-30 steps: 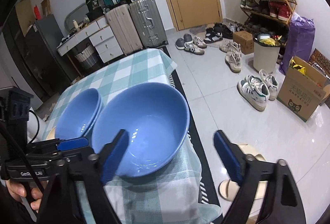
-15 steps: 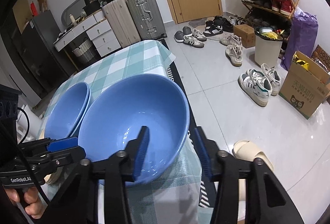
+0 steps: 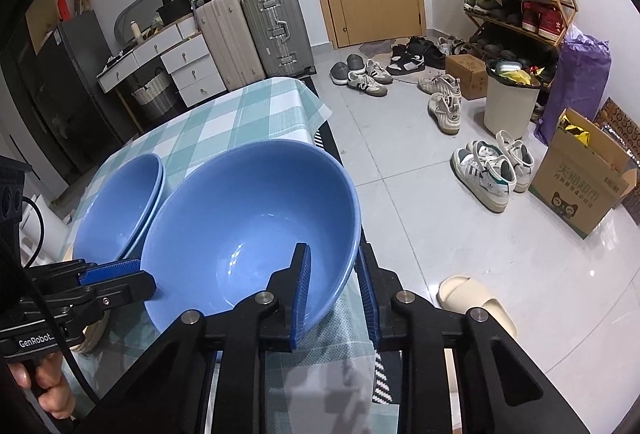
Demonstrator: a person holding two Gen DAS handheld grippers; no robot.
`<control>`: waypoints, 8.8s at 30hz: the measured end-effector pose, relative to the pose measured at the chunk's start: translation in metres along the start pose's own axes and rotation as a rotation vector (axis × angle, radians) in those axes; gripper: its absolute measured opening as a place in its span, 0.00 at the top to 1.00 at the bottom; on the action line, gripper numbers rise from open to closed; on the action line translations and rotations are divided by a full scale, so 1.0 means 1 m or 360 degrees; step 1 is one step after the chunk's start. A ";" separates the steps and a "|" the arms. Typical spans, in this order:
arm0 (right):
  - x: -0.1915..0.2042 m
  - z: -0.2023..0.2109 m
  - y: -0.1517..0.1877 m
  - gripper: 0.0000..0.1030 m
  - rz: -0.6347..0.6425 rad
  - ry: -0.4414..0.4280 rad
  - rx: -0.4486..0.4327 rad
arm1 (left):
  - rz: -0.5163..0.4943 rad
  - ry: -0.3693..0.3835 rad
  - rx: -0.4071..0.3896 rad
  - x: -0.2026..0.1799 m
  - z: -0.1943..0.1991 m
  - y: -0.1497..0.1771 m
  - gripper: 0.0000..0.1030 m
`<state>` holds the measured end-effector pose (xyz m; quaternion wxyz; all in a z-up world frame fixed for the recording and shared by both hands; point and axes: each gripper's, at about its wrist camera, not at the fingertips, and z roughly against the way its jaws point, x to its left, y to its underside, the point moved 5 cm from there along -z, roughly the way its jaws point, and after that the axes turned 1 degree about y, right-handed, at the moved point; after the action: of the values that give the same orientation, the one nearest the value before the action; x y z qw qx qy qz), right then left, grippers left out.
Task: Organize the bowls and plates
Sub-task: 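Close both tools on the rim of the single blue bowl, then lift and carry the blue bowl with both tools over the nested bowls, then lower the held bowl into the nested bowls and open both tools, then move both tools to the rim of the three-bowl stack, then close both tools on the rim of the bowl stack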
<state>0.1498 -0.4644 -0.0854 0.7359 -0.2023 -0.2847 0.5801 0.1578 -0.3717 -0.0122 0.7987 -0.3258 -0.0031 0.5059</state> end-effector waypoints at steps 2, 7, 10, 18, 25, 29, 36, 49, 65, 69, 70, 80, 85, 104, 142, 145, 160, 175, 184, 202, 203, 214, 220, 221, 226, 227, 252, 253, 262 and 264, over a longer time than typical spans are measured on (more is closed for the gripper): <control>0.001 0.002 0.001 0.76 0.0010 0.0009 -0.0004 | -0.0003 -0.0001 0.0000 0.000 0.000 0.000 0.77; 0.001 0.005 0.001 0.76 0.0020 0.0018 -0.0011 | -0.0006 0.0011 -0.0011 0.000 0.003 0.000 0.77; 0.001 0.009 0.002 0.76 0.0027 0.0027 -0.0019 | -0.0020 0.0012 -0.0020 -0.002 0.005 -0.001 0.77; 0.005 0.025 0.000 0.76 0.0052 0.0059 -0.0056 | -0.0053 0.0028 -0.0063 -0.004 0.015 -0.005 0.77; 0.012 0.044 -0.003 0.76 0.0061 0.0060 -0.0104 | -0.0080 0.0025 -0.0121 -0.005 0.031 -0.009 0.77; 0.018 0.057 -0.006 0.76 0.0075 0.0061 -0.0143 | -0.0091 0.0031 -0.0152 -0.007 0.044 -0.009 0.77; 0.029 0.080 -0.011 0.76 0.0094 0.0063 -0.0192 | -0.0103 0.0024 -0.0216 -0.012 0.069 -0.007 0.77; 0.065 0.111 -0.023 0.76 0.0175 0.0054 -0.0288 | -0.0093 -0.0014 -0.0346 -0.012 0.125 -0.002 0.77; 0.129 0.114 -0.035 0.76 0.0283 -0.0009 -0.0321 | -0.0005 -0.0082 -0.0458 0.024 0.193 0.008 0.77; 0.144 0.109 -0.038 0.76 0.0303 -0.0032 -0.0320 | 0.0018 -0.0099 -0.0470 0.033 0.205 0.012 0.77; 0.147 0.108 -0.038 0.76 0.0306 -0.0038 -0.0319 | 0.0023 -0.0105 -0.0472 0.035 0.207 0.013 0.77; 0.175 0.091 -0.040 0.76 0.0340 -0.0084 -0.0284 | 0.0092 -0.0133 -0.0468 0.060 0.219 0.018 0.77; 0.184 0.081 -0.038 0.76 0.0352 -0.0095 -0.0255 | 0.0120 -0.0140 -0.0460 0.073 0.217 0.018 0.77; 0.207 0.034 -0.026 0.76 0.0378 -0.0120 -0.0130 | 0.0213 -0.0173 -0.0406 0.125 0.186 0.024 0.77; 0.212 -0.029 -0.006 0.75 0.0477 0.0012 -0.0024 | 0.0169 -0.0325 -0.0309 0.154 0.123 0.019 0.77; 0.213 -0.030 -0.005 0.75 0.0491 0.0032 -0.0027 | 0.0160 -0.0337 -0.0300 0.153 0.120 0.020 0.77; 0.216 -0.031 -0.001 0.74 0.0554 0.0103 -0.0044 | 0.0117 -0.0391 -0.0296 0.151 0.112 0.019 0.77; 0.213 -0.030 -0.002 0.72 0.0545 0.0047 -0.0013 | 0.0140 -0.0360 -0.0275 0.156 0.108 0.022 0.77; 0.210 -0.023 -0.006 0.50 0.0502 0.0005 -0.0032 | 0.0161 -0.0353 -0.0303 0.166 0.114 0.019 0.57; 0.191 -0.029 -0.013 0.02 0.0286 -0.0105 -0.0035 | 0.0274 -0.0324 -0.0291 0.186 0.105 0.002 0.01; 0.190 -0.030 -0.012 0.02 0.0270 -0.0118 -0.0027 | 0.0287 -0.0317 -0.0288 0.188 0.103 0.002 0.01; 0.176 -0.044 -0.005 0.02 0.0111 -0.0272 0.0029 | 0.0362 -0.0251 -0.0252 0.198 0.084 -0.003 0.01; 0.175 -0.047 -0.004 0.02 0.0087 -0.0307 0.0035 | 0.0391 -0.0247 -0.0241 0.204 0.076 -0.005 0.01; 0.174 -0.048 -0.004 0.02 0.0085 -0.0310 0.0037 | 0.0395 -0.0246 -0.0238 0.204 0.075 -0.005 0.01; 0.175 -0.055 -0.004 0.02 0.0075 -0.0329 0.0057 | 0.0413 -0.0239 -0.0241 0.208 0.071 -0.008 0.01; 0.175 -0.055 -0.005 0.02 0.0075 -0.0335 0.0057 | 0.0417 -0.0235 -0.0237 0.209 0.070 -0.009 0.01; 0.190 -0.065 -0.007 0.63 0.0105 -0.0361 0.0080 | 0.0344 -0.0177 -0.0209 0.196 0.058 -0.005 0.67; 0.190 -0.065 -0.007 0.64 0.0106 -0.0358 0.0078 | 0.0346 -0.0182 -0.0211 0.197 0.058 -0.005 0.69; 0.192 -0.061 -0.008 0.65 0.0145 -0.0301 0.0046 | 0.0361 -0.0196 -0.0215 0.200 0.062 -0.003 0.73; 0.192 -0.060 -0.008 0.65 0.0149 -0.0297 0.0043 | 0.0361 -0.0195 -0.0217 0.200 0.064 -0.002 0.73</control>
<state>0.2270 -0.2783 -0.0904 0.6810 -0.1505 -0.3343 0.6339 0.2357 -0.1775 -0.0251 0.7107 -0.3462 -0.0494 0.6105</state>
